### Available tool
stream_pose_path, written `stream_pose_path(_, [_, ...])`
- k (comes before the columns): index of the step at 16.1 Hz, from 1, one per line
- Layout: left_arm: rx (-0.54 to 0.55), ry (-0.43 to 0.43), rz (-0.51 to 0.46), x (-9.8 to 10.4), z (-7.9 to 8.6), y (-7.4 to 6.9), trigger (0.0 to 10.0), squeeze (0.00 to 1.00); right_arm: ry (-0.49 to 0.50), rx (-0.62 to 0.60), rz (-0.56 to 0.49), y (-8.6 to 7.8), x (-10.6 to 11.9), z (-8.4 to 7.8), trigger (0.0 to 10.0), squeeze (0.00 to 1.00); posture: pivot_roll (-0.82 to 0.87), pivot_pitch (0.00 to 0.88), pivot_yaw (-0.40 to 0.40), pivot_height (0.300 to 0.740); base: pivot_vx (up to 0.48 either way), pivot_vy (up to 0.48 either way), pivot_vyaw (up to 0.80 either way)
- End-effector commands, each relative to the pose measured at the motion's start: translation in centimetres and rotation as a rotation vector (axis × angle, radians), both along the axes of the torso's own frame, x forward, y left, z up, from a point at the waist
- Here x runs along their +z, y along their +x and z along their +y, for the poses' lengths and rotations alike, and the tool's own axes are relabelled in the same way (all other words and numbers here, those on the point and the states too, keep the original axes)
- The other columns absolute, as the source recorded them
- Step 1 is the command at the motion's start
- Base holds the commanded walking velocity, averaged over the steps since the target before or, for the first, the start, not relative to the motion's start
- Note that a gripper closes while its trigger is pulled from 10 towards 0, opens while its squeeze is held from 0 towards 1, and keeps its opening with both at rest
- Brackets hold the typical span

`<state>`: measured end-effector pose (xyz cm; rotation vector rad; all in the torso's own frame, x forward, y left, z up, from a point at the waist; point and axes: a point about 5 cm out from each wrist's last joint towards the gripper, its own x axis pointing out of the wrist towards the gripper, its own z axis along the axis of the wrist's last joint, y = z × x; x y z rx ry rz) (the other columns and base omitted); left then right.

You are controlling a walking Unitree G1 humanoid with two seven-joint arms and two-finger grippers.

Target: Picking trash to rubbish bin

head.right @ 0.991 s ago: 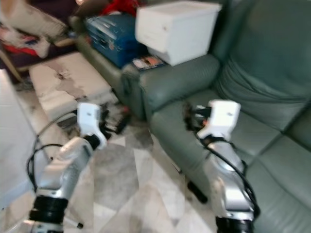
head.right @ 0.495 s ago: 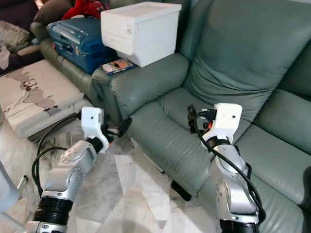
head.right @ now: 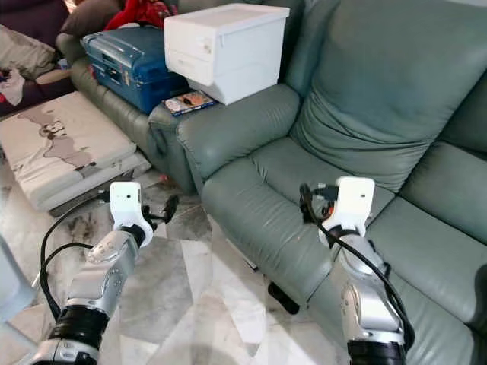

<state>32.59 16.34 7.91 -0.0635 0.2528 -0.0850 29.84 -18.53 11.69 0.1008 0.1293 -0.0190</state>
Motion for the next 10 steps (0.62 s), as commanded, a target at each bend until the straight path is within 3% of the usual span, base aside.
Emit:
stream_pose_path(1, [0.045,0.052,0.064,-1.4,1.7,-0.3,10.0,0.00,-0.002,-0.027,0.017,0.5,-0.6,-1.1,10.0,0.00,0.00,0.047,-0.003,0.740,0.000,0.000,0.00])
stream_pose_path(5, [0.079,0.042,0.250,-5.2,4.1,-1.9,10.0,0.00,-0.030,-0.053,0.105,0.7,-3.3,-2.5,10.0,0.00,0.01,0.046,-0.003,0.740,0.000,0.000,0.00])
stream_pose_path(6, [0.109,0.060,0.347,-7.0,5.5,-3.3,10.0,0.00,-0.047,-0.062,0.153,0.6,-4.9,-3.2,10.0,0.00,0.02,0.050,-0.001,0.740,0.000,0.000,0.00])
stream_pose_path(7, [0.114,0.067,0.359,-7.3,5.8,-3.5,10.0,0.00,-0.049,-0.063,0.162,0.5,-5.1,-3.3,10.0,0.00,0.02,0.050,-0.001,0.740,0.000,0.000,0.00])
stream_pose_path(9, [0.127,0.074,0.488,-9.7,6.8,-5.9,10.0,0.00,-0.037,-0.109,0.223,-0.1,-7.1,-4.4,10.0,0.00,0.02,0.055,0.006,0.740,0.000,0.000,0.00])
stream_pose_path(10, [0.142,0.029,0.538,-10.8,7.0,-7.1,10.0,0.00,-0.018,-0.129,0.254,-0.5,-7.9,-4.7,10.0,0.00,0.02,0.057,0.008,0.740,0.000,0.000,0.00])
